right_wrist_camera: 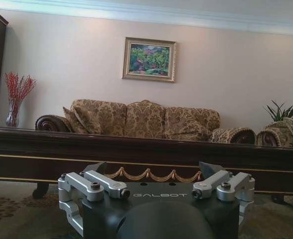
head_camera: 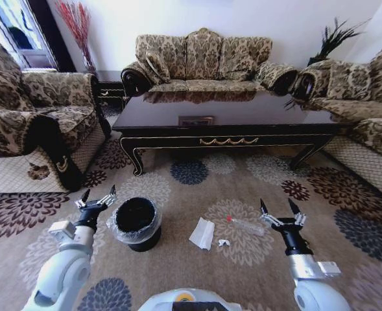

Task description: Move to the front of the table and pick up the trash from the floor, then place it into the trash bin.

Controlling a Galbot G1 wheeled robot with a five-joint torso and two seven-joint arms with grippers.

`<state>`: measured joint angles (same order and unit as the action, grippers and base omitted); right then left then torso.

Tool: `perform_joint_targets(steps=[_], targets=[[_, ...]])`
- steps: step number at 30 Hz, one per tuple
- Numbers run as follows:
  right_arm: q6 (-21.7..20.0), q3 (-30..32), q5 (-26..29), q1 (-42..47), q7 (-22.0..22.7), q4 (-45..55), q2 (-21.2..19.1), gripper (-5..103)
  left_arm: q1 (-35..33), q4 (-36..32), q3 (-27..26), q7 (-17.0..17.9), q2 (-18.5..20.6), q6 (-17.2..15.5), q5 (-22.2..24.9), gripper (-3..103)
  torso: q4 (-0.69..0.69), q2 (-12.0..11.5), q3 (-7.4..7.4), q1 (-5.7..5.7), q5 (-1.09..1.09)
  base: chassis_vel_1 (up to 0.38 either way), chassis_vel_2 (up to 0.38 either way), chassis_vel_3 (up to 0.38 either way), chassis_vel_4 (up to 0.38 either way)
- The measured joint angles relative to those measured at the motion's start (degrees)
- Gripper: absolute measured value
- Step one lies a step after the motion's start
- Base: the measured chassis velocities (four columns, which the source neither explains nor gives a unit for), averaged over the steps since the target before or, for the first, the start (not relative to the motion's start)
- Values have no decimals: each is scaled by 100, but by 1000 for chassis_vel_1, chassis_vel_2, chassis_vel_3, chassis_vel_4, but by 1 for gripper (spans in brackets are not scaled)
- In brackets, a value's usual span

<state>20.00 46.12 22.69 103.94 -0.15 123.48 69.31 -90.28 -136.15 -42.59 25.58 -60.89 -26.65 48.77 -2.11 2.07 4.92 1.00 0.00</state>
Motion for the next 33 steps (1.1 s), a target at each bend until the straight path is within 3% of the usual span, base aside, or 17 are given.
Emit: perform_joint_targets(steps=[1, 3, 4, 5, 6, 7, 9, 13, 20, 25, 33], targets=[[0, 0, 0, 0, 0, 0, 0, 100, 0, 0, 0, 0, 0, 0, 0, 100, 0, 0, 0, 0, 0, 0, 0, 0, 0], [3, -6, -23, 7, -1, -9, 21, 100, 16, -87, -13, 422, 104, -460, 319, 100, 0, 0, 0, 0, 0, 0, 0, 0, 0], [4, -12, -48, 14, -2, -22, 35, 100, 56, -161, -7, 1131, 170, -995, 649, 100, 1, 0, 0, 0, 0, 0, 0, 0, 0], [4, -13, -60, 16, -3, -25, 38, 100, 90, -201, 9, 1571, 200, -1267, 908, 100, 1, 0, 0, 0, 0, 0, 0, 0, 0], [4, -13, -60, 16, -3, -25, 38, 100, 90, -201, 9, 1571, 200, -1267, 908, 100, 1, 0, 0, 0, 0, 0, 0, 0, 0], [4, -13, -71, 19, -4, -32, 40, 100, 145, -240, 43, 2091, 240, -1520, 1286, 100, 1, 0, 0, 0, -1, 0, 0, 0, 0], [2, -12, -87, 27, -4, -60, 45, 100, 261, -220, 70, 2430, 285, -1631, 1523, 100, 1, 0, 0, 0, 0, 0, 0, 0, 0], [-5, 26, -112, 69, -4, -56, 77, 100, 477, -105, 142, 2505, 316, -1639, 1631, 100, 1, 0, 0, 0, 0, 0, 0, 0, 0], [85, 57, -85, 95, -11, -62, 71, 100, 706, 97, 298, 2295, 224, -1615, 1823, 100, 0, 0, 0, 0, 0, 0, 0, 0, 0], [111, 3, -164, 81, -18, -143, 104, 100, 874, 491, 493, 2188, 236, -1595, 1825, 100, 1, 0, 1, 0, 0, 0, 0, 0, 0], [122, 22, -232, 140, -20, -144, 169, 100, 1078, 1185, 737, 2300, 279, -1572, 1721, 100, 1, 0, 1, 0, 0, 0, 0, 0, 0]])
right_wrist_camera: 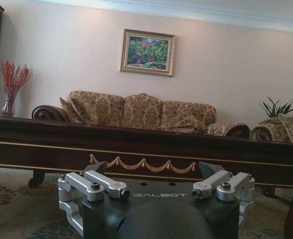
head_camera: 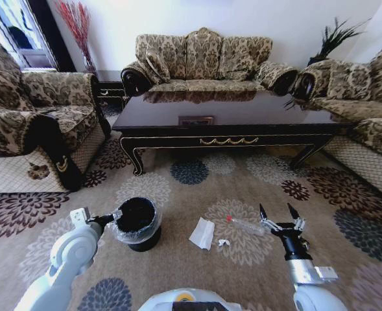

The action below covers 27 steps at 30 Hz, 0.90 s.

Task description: Move to the front of the table and pick up the trash from the floor, then place it into the trash bin.

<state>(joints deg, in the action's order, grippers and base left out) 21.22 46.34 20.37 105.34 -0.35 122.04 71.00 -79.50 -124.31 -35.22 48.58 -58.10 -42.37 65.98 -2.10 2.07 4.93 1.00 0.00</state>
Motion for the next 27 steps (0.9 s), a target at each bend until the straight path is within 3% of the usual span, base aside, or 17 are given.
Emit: perform_joint_targets(steps=[13, 19, 27], targets=[[35, 16, -102, 139, -1, 123, 181, 100, 437, 875, 577, -423, -390, 16, -622, 100, -1, 0, 0, 0, 0, 0, 0, 0, 0], [49, 15, -121, 154, -5, 144, 198, 100, 419, 986, 599, -424, -438, 18, -752, 103, -1, 0, 0, 0, 0, 0, 0, 0, 0], [72, -30, -189, 163, -28, 137, 213, 100, 443, 1234, 577, -529, -478, 22, -848, 97, -1, 0, 0, 0, 1, 0, 0, 0, 0]])
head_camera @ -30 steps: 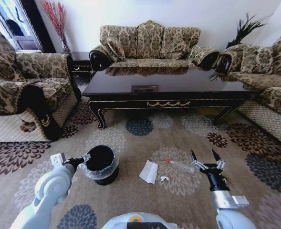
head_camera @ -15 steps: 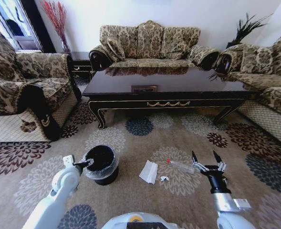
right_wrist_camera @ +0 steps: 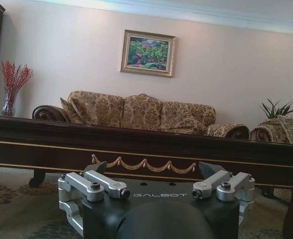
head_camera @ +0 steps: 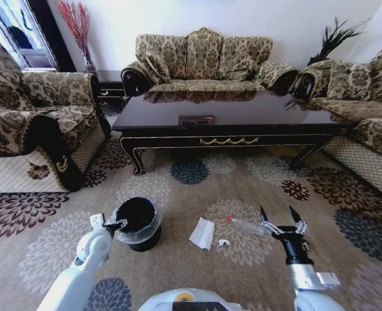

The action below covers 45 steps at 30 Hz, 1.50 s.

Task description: Move to the front of the table and pick up the trash from the floor, then place it into the trash bin.

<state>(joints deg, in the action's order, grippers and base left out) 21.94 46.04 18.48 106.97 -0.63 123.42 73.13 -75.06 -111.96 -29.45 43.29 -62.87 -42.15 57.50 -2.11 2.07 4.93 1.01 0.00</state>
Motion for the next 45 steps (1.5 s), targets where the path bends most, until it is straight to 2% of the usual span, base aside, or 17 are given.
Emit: perform_joint_targets(steps=[3, 4, 7, 10, 11, 15, 17, 18, 19, 21, 25, 26, 28, 30, 32, 41, 45], targets=[[3, -2, -1, 11, -11, 4, -3, 100, 23, 69, 8, -44, -57, 1, -24, 94, 0, 0, 0, 0, -1, 0, 0, 0, 0], [7, 1, -1, 21, -18, 8, -11, 100, 31, 107, 18, -61, -106, 13, -50, 98, 0, 0, 0, 0, -1, 0, 0, 0, 0], [14, 14, 3, 37, -23, 11, -31, 100, 29, 135, 29, -64, -162, 49, -143, 92, 0, 0, 0, 0, 0, 0, 0, 0, 0], [29, 26, 13, 43, -28, 6, -58, 100, -22, 138, 42, -69, -184, 88, -319, 77, -1, 0, -1, 0, 1, 0, 0, 0, 0], [29, 26, 13, 43, -28, 6, -58, 100, -22, 138, 42, -69, -184, 88, -319, 77, -1, 0, -1, 0, 1, 0, 0, 0, 0], [30, 13, 12, 32, -35, -26, -67, 100, -38, 128, 40, -69, -179, 92, -359, 66, -1, 0, -1, 0, 0, 0, 0, 0, 0], [30, 1, 11, 16, -37, -48, -71, 100, -38, 130, 37, -68, -171, 108, -390, 55, -1, 0, 0, 0, -1, 0, 0, 0, 0], [31, -5, 10, 10, -38, -59, -73, 100, -38, 137, 36, -68, -166, 122, -415, 55, -1, 0, 0, 0, -1, 0, 0, 0, 0], [30, -14, 10, -3, -38, -82, -74, 100, -32, 159, 33, -73, -156, 154, -470, 44, 0, 0, 0, 0, -1, 0, 0, 0, 0], [31, -19, 10, -13, -39, -99, -75, 100, -23, 176, 31, -83, -148, 172, -504, 44, 0, 0, 0, 0, -1, 0, 0, 0, 0], [49, -40, 7, -43, -42, -170, -76, 100, 6, 167, 16, -97, -122, 190, -535, 23, -1, 0, 0, 0, -2, 0, 0, 0, 0], [49, -40, 7, -43, -42, -170, -76, 100, 6, 167, 16, -97, -122, 190, -535, 23, -1, 0, 0, 0, -2, 0, 0, 0, 0], [58, -50, 7, -66, -44, -211, -75, 100, 2, 63, -20, -83, -83, 190, -534, 12, -1, 0, 0, 0, -2, 0, 0, 0, 0], [59, -54, 6, -78, -44, -226, -76, 100, -6, 28, -38, -75, -67, 187, -533, 12, -1, 0, 0, 0, -1, 0, 0, 0, 0], [66, -69, 3, -121, -45, -287, -82, 100, -54, -109, -115, -9, -7, 169, -513, 4, 0, 0, 0, 0, -2, 0, 0, 0, 0], [68, -150, -20, -240, -37, -514, -110, 100, -283, -469, -387, 157, 77, 82, -482, 4, 0, 0, 0, 0, -1, 0, 0, 0, 0], [37, -182, 70, -465, 128, -975, -271, 100, -501, -871, -623, 205, 91, 79, -509, 4, 0, 0, 1, 0, 0, 0, 0, 0, 0]])
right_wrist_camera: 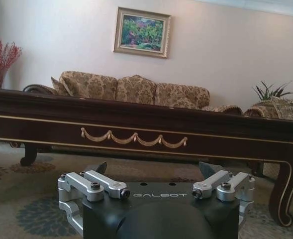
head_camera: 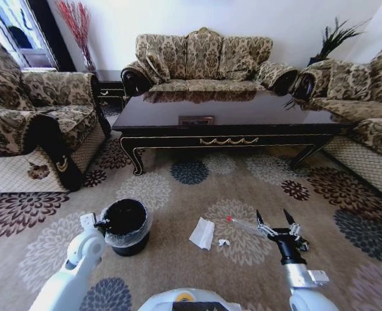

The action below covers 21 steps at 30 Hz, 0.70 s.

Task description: Move to the front of the table and pick up the trash from the floor, then place it into the trash bin.

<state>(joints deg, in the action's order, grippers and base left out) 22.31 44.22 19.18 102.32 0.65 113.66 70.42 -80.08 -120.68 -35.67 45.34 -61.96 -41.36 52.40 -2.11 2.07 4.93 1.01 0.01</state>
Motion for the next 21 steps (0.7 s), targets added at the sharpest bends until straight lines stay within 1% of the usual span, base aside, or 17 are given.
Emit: perform_joint_targets(steps=[1, 2, 5, 6, 10, 17, 21], targets=[[-3, -1, 43, -60, 18, -129, -67, 100, -72, -146, -71, 23, -11, 0, -8, 4, 0, 0, 0, 0, 0, 0, 0, 0, 0], [-3, -1, 43, -60, 18, -129, -67, 100, -72, -146, -71, 23, -11, 0, -8, 4, 0, 0, 0, 0, 0, 0, 0, 0, 0], [-64, -12, 236, -289, 116, -536, -399, 100, -303, -711, -234, 102, -81, 0, -55, 4, 1, 0, 0, 0, 1, 0, 0, 0, 0], [-64, -12, 236, -289, 116, -536, -399, 100, -303, -711, -234, 102, -81, 0, -55, 4, 1, 0, 0, 0, 1, 0, 0, 0, 0], [-121, 38, 465, -428, 200, -807, -666, 100, -411, -1122, -212, 72, -74, 4, -130, 4, -1, 0, 0, 0, 1, 0, 0, 0, 0], [-158, -30, 698, -753, 238, -1111, -927, 100, -473, -1257, -264, -45, -16, 26, -131, 4, 0, 0, 0, 0, 0, 0, 0, 0, 0], [-294, -147, 913, -984, 393, -1334, -1079, 100, -479, -1308, -336, -58, -19, 53, -132, 4, 1, 0, 0, 0, 0, 0, 0, 0, 0]])
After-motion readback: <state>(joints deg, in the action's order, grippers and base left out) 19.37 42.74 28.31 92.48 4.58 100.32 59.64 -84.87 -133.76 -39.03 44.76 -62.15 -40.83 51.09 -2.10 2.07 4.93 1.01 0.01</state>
